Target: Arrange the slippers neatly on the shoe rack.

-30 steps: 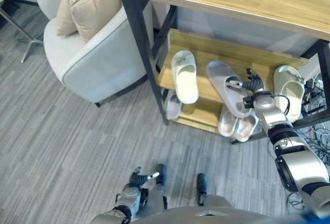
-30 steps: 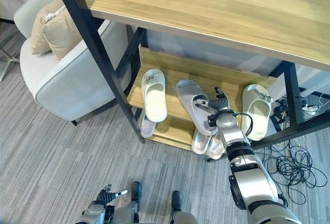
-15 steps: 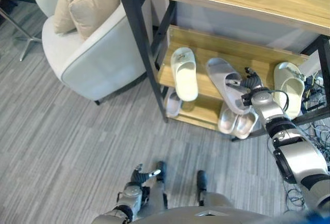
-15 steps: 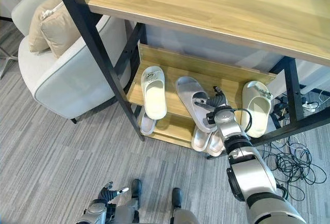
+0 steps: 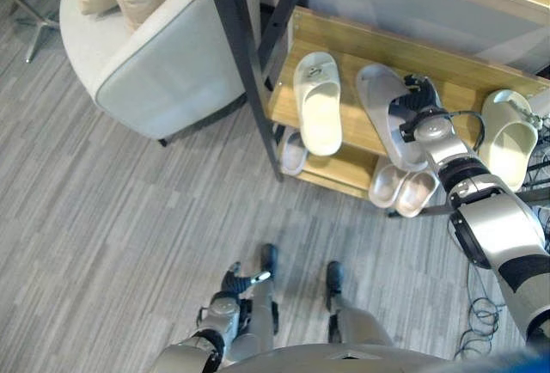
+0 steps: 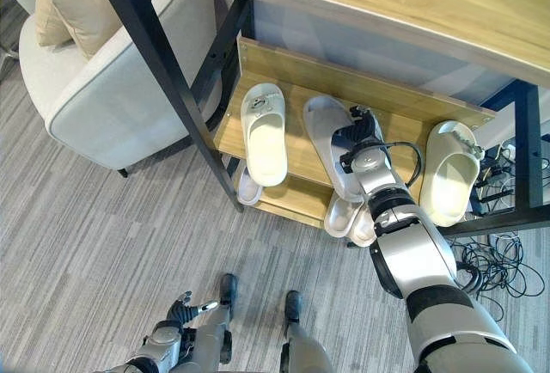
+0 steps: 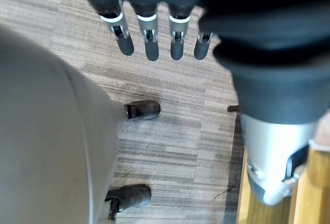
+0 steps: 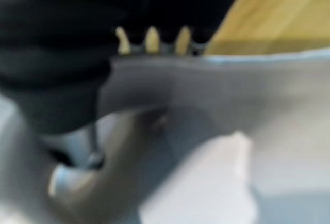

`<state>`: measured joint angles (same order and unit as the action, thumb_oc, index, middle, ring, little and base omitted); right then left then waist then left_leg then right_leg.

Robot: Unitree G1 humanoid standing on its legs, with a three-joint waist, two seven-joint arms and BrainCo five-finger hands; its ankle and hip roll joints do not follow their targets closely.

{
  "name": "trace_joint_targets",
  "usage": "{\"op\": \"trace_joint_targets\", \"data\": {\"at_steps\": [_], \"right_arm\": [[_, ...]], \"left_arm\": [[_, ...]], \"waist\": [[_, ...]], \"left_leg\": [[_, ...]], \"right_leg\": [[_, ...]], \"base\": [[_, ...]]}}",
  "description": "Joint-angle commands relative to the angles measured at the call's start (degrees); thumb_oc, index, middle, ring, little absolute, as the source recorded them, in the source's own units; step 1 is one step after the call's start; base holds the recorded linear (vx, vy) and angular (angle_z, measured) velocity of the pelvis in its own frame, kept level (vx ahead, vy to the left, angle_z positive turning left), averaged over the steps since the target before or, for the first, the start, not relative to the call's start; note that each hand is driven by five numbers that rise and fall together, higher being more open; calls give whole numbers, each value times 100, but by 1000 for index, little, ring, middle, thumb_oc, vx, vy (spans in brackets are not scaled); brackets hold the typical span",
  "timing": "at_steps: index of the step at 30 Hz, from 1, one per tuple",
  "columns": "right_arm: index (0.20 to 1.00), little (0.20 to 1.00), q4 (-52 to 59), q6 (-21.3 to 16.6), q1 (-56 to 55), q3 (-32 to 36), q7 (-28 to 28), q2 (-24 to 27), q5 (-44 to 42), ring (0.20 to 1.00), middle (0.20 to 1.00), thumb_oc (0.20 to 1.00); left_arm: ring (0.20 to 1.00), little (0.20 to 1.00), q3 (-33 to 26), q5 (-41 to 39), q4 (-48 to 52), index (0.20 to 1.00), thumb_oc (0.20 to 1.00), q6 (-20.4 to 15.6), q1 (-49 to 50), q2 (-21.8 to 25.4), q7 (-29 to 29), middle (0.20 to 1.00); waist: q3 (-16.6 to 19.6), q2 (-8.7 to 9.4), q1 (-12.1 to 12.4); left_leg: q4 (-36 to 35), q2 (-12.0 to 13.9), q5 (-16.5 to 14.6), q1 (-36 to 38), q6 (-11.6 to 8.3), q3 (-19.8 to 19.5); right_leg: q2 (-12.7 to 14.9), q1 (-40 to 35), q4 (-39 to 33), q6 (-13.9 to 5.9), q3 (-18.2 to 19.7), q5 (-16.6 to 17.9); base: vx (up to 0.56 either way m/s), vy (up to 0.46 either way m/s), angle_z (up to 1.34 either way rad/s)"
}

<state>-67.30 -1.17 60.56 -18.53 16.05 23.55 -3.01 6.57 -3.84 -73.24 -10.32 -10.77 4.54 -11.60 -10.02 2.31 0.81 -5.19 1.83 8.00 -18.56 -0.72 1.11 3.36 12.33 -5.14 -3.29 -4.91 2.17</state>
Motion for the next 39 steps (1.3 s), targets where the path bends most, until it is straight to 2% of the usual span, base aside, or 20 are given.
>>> {"op": "trace_joint_targets", "data": {"at_steps": [1, 9, 12, 14, 15, 17, 19, 20, 21, 22, 23, 25, 26, 28, 29, 30, 33, 36, 39], "right_arm": [[200, 200, -19, -397, 328, -69, 234, 111, 86, 200, 200, 200], [200, 200, 758, -633, -402, 287, 732, 242, 276, 200, 200, 200], [200, 200, 1616, -694, -997, 685, 1095, 367, 444, 200, 200, 200], [200, 200, 2385, -746, -1614, 1087, 1316, 507, 581, 200, 200, 200], [200, 200, 2390, -743, -1621, 1090, 1316, 507, 582, 200, 200, 200], [200, 200, 3538, -817, -2687, 1604, 1387, 486, 747, 200, 200, 200], [200, 200, 4234, -904, -3366, 1700, 1480, 667, 1154, 200, 200, 200], [200, 200, 4239, -901, -3372, 1703, 1480, 668, 1155, 200, 200, 200], [200, 200, 4652, -995, -3810, 1713, 1585, 831, 1496, 200, 200, 200], [200, 200, 4928, -1091, -4113, 1790, 1638, 791, 1580, 200, 200, 200], [200, 200, 5444, -1340, -4671, 1817, 1646, 645, 1653, 200, 200, 200], [200, 200, 5922, -1504, -5229, 1716, 1386, 531, 1526, 200, 200, 200], [200, 200, 5926, -1503, -5233, 1717, 1384, 531, 1525, 200, 200, 200], [200, 200, 6293, -1567, -5748, 1446, 862, 416, 1197, 200, 200, 200], [200, 200, 6337, -1628, -5887, 1328, 775, 450, 1182, 200, 200, 200], [200, 200, 6275, -1829, -6269, 1068, 675, 473, 1160, 200, 200, 200], [200, 200, 6150, -2131, -6702, 914, 619, 130, 842, 200, 200, 200], [200, 200, 5806, -2394, -7049, 749, 623, -129, 660, 200, 200, 200], [200, 200, 5594, -2617, -7251, 693, 550, -246, 436, 200, 200, 200]], "left_arm": [[1000, 1000, 158, 79, -125, 1000, 1000, -39, -309, -196, -110, 1000], [1000, 1000, 168, 64, -79, 1000, 1000, -71, -299, -244, -191, 1000], [1000, 1000, 151, 76, -20, 1000, 1000, -73, -252, -250, -251, 1000], [1000, 1000, 178, 226, 268, 1000, 1000, -185, -193, -181, -504, 1000], [1000, 1000, 182, 226, 270, 1000, 1000, -184, -188, -180, -505, 1000], [1000, 1000, 139, 335, 724, 1000, 1000, -314, 11, -72, -744, 1000], [1000, 1000, 114, 404, 893, 1000, 1000, -354, 91, -28, -827, 1000], [1000, 1000, 117, 404, 894, 1000, 1000, -354, 94, -28, -827, 1000], [1000, 1000, 75, 435, 999, 1000, 1000, -395, 143, -4, -880, 1000], [1000, 1000, 63, 435, 1031, 1000, 1000, -410, 163, -2, -907, 1000], [1000, 1000, -15, 383, 1024, 1000, 1000, -460, 195, 13, -897, 1000], [1000, 1000, -92, 311, 1021, 1000, 1000, -504, 277, 17, -856, 1000], [1000, 1000, -90, 311, 1022, 1000, 1000, -504, 280, 17, -856, 1000], [1000, 1000, -186, 247, 1005, 1000, 1000, -515, 334, 27, -835, 1000], [1000, 1000, -206, 239, 984, 1000, 1000, -531, 339, 38, -844, 1000], [1000, 1000, -242, 288, 922, 1000, 1000, -548, 364, 68, -976, 1000], [1000, 1000, -238, 534, 906, 1000, 1000, -675, 354, 171, -1482, 1000], [1000, 1000, -474, 506, 923, 1000, 1000, -770, 316, 217, -1894, 1000], [1000, 1000, -862, -10, 1000, 1000, 1000, -833, 269, 161, -1841, 1000]], "waist": [[-178, -57, 80], [-254, -98, 38], [-251, -113, 8], [-237, -123, 1], [-237, -122, 4], [-210, -129, 0], [-166, -132, -11], [-165, -132, -9], [-134, -128, -17], [-116, -124, -23], [-64, -113, -34], [-6, -92, -57], [-6, -91, -56], [30, -64, -82], [30, -57, -86], [11, -35, -98], [-67, 3, -111], [-127, 32, -102], [-193, 32, -129]], "left_leg": [[19, -110, -417, 528, -148, 89], [19, -96, -455, 688, -130, 145], [19, -97, -478, 757, -110, 190], [19, -96, -489, 807, -98, 201], [19, -96, -490, 810, -98, 203], [19, -100, -511, 881, -75, 192], [19, -103, -519, 935, -63, 190], [19, -103, -520, 938, -63, 190], [19, -106, -535, 981, -58, 184], [19, -106, -545, 1005, -53, 192], [19, -104, -568, 1071, -49, 202], [19, -102, -619, 1153, -32, 214], [19, -103, -620, 1155, -32, 214], [19, -87, -659, 1247, -23, 248], [19, -83, -669, 1278, -20, 258], [142, -61, -748, 1326, -15, 288], [479, -35, -924, 1312, 11, 312], [718, 10, -1055, 1292, 14, 321], [933, 59, -1137, 1229, 7, 317]], "right_leg": [[41, -539, 127, -147, 21, -299], [47, -595, 220, -138, 88, -338], [48, -624, 236, -130, 125, -342], [54, -663, 244, -129, 126, -342], [55, -666, 243, -129, 127, -343], [64, -723, 248, -133, 116, -353], [62, -772, 242, -128, 111, -373], [62, -775, 242, -128, 111, -373], [58, -808, 247, -125, 113, -392], [58, -832, 245, -125, 110, -402], [49, -890, 241, -118, 119, -424], [47, -939, 246, -114, 143, -449], [47, -942, 245, -114, 144, -450], [36, -977, 288, -102, 181, -491], [33, -996, 304, -95, 199, -506], [32, -1034, 395, -74, 231, -571], [31, -1043, 588, -43, 274, -663], [5, -1041, 789, -13, 287, -773], [-14, -951, 1030, 0, 259, -871]], "base": [[5, 18, 8], [1, 4, 1], [0, 0, 0], [-5, 10, -7], [0, 0, 0], [-3, -5, -4], [2, -3, -2], [0, 0, 0], [12, -3, -5], [28, -14, -5], [34, -22, -3], [28, -21, -1], [12, -16, -15], [14, -26, -22], [11, -34, -7], [0, 0, 0], [-31, -30, -4], [-30, -38, -7], [-51, -33, -4]]}}
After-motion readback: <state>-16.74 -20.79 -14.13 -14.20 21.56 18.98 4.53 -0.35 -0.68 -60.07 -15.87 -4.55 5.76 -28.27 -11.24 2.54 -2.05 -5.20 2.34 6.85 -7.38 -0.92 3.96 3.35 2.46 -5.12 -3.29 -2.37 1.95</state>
